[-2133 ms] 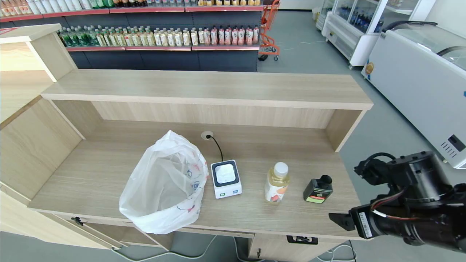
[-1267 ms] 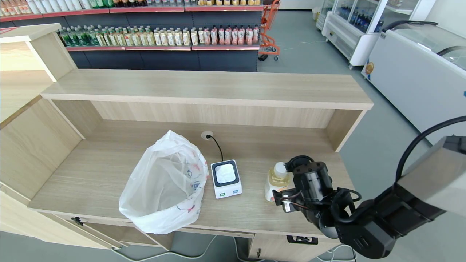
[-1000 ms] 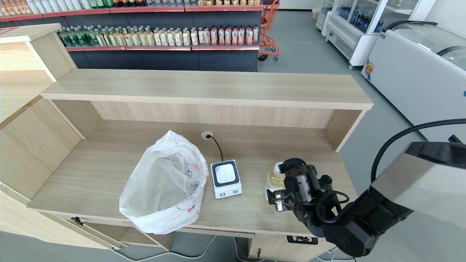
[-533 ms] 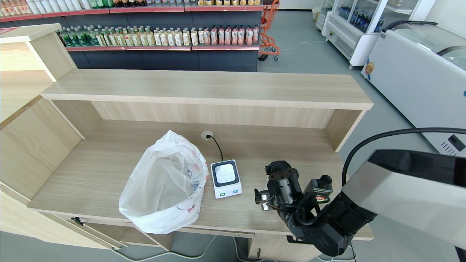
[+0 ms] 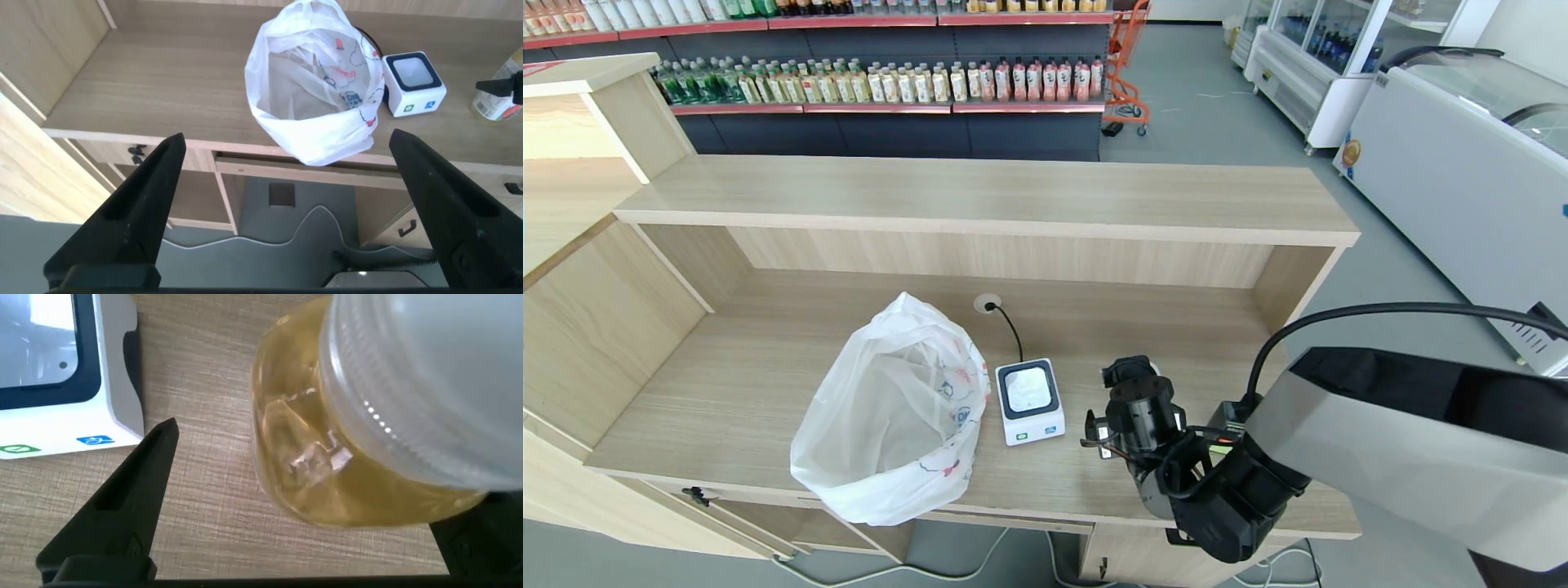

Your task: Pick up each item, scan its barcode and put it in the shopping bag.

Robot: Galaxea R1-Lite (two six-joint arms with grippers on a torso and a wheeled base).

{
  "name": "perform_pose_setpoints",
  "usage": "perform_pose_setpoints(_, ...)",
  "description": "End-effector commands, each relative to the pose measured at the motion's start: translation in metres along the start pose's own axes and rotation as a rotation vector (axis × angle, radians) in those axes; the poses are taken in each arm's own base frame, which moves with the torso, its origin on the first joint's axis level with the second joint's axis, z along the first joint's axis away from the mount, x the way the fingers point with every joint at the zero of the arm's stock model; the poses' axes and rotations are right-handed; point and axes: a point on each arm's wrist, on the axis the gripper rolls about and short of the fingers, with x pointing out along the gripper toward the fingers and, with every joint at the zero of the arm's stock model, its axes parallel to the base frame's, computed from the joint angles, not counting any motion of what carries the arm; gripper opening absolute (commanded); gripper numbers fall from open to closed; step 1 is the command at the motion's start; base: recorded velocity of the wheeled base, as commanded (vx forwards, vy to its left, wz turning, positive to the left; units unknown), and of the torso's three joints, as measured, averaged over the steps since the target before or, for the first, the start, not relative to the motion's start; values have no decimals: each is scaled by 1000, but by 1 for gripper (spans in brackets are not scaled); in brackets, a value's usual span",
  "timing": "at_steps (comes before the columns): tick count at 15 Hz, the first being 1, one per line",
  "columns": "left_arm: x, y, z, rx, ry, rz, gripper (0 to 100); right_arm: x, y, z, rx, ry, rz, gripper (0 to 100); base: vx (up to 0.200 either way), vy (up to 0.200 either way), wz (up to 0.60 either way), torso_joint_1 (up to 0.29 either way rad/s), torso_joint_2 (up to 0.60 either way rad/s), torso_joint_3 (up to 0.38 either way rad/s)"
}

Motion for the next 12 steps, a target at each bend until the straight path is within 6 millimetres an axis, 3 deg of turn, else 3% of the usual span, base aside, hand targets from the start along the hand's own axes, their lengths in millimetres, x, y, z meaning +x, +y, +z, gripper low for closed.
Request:
perform_pose_setpoints(1,0,0,0,0,0,0,100,11,2,-7,-1,5,-9,100,0,0,0,0,0,0)
perform_pose_setpoints(7,0,0,0,0,-2,0,100,33,7,0,9,-36,-23,100,0,0,0,0,0,0)
perform_pose_setpoints(11,0,0,0,0,0,0,100,37,5,4,22,-65,20,100,0,0,0,0,0,0)
perform_pose_setpoints(12,0,0,0,0,0,0,100,37,5,4,22,-72,27,0,0,0,0,0,0,0)
